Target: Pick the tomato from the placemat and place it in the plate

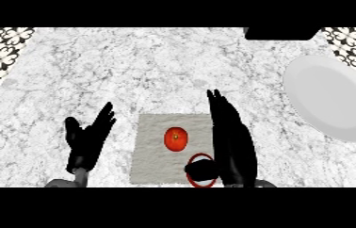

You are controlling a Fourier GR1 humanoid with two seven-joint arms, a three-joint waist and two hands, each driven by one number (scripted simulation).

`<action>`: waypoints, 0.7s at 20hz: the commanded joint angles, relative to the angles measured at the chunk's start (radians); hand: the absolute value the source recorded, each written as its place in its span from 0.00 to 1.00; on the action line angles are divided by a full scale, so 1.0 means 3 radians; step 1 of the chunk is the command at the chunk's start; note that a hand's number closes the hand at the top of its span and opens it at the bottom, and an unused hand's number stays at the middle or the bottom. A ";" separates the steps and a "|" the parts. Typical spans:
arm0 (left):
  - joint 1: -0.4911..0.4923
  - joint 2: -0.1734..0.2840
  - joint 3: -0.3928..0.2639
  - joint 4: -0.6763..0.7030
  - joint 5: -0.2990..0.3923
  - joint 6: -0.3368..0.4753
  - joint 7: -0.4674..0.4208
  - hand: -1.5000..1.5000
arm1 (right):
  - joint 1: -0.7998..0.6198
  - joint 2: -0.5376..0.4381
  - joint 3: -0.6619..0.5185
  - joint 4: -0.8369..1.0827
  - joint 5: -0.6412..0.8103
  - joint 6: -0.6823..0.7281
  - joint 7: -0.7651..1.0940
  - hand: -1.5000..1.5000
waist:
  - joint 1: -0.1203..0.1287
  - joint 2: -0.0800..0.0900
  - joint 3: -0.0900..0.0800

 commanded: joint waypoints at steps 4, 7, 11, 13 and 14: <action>-0.0066 -0.0012 0.0138 0.0128 -0.0008 -0.0129 -0.0080 0.50 | -0.0241 0.0319 0.0189 0.0540 -0.0003 -0.0020 0.0429 0.00 | 0.0005 0.0007 0.0002; 0.0155 0.0023 0.0076 -0.0070 -0.0032 -0.0200 -0.0018 0.50 | -0.0222 0.0323 0.0289 0.0668 -0.0133 -0.0181 0.0428 0.00 | 0.0009 0.0004 0.0003; 0.0049 -0.0149 0.0072 0.0083 -0.0182 -0.0087 -0.0073 0.50 | -0.0297 0.0326 0.0380 0.0701 -0.0215 -0.0224 0.0522 0.00 | -0.0001 0.0003 0.0003; 0.0045 -0.0009 0.0186 -0.0187 -0.0066 -0.0193 0.0164 0.50 | -0.0500 0.0326 0.0300 0.0889 -0.0324 -0.0302 0.0463 0.00 | 0.0012 0.0003 0.0004; 0.0006 -0.0082 0.0207 0.0121 -0.0122 -0.0218 -0.0078 0.50 | -0.0471 0.0326 0.0599 0.0920 -0.0225 -0.0512 0.0606 0.00 | 0.0008 0.0004 0.0003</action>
